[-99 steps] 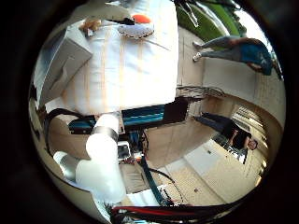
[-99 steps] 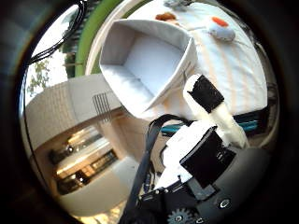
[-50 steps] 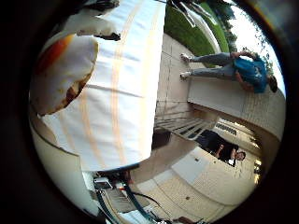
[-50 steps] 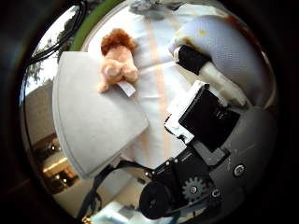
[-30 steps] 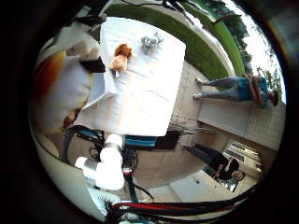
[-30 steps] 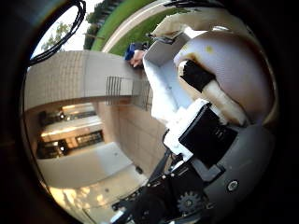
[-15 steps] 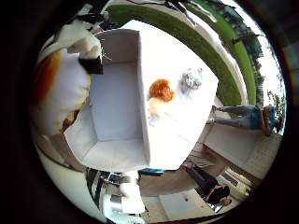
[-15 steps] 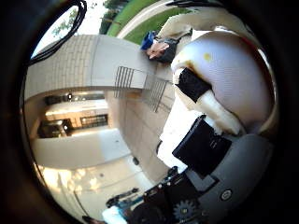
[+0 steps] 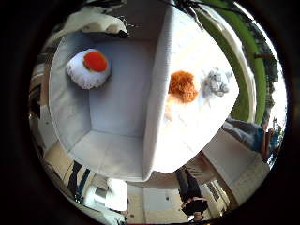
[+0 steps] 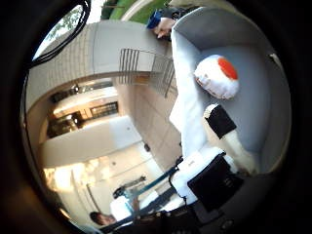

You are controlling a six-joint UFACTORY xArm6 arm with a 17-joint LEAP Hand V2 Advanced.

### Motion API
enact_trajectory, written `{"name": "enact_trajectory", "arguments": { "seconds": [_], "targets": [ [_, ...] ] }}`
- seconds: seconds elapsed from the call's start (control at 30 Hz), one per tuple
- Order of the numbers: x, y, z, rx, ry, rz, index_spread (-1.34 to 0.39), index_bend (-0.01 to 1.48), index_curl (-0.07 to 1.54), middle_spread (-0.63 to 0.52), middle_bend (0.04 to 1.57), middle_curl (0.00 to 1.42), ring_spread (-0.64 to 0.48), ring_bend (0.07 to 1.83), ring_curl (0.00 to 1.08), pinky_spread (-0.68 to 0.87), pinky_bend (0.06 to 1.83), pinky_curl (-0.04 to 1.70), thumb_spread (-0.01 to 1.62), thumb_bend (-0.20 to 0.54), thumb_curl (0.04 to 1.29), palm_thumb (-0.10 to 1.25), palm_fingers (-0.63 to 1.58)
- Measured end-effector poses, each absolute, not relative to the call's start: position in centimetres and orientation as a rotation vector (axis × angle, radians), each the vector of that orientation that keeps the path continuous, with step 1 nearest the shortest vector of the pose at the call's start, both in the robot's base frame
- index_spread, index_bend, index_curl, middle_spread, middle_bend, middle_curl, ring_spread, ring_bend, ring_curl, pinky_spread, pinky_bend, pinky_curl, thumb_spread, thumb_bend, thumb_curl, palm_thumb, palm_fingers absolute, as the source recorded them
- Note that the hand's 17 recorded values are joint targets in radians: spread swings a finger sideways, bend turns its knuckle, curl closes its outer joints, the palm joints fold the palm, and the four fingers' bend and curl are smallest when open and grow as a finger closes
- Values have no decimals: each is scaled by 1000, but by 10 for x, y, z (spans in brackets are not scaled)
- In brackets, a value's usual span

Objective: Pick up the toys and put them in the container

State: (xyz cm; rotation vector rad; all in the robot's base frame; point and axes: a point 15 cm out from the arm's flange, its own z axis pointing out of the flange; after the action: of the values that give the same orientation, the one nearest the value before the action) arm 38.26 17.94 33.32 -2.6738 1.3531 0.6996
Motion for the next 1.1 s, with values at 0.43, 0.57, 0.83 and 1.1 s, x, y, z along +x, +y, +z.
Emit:
{"name": "enact_trajectory", "arguments": {
  "seconds": [0.43,0.57,0.83,1.1],
  "targets": [
    [438,21,365,-2527,1622,496,-419,177,286,34,183,353,257,358,313,403,535,176,1117,-23,489,850,69],
    [444,-11,340,-2547,1706,515,-407,147,266,19,218,366,250,339,311,393,489,174,1113,-25,488,851,81],
    [469,-42,263,-2562,1796,598,-403,148,249,17,192,364,242,343,314,384,463,179,1111,-24,491,854,78],
    [465,-19,205,-2759,1789,710,-393,154,242,27,172,346,240,332,318,374,444,195,1112,-26,489,855,15]
  ]
}}
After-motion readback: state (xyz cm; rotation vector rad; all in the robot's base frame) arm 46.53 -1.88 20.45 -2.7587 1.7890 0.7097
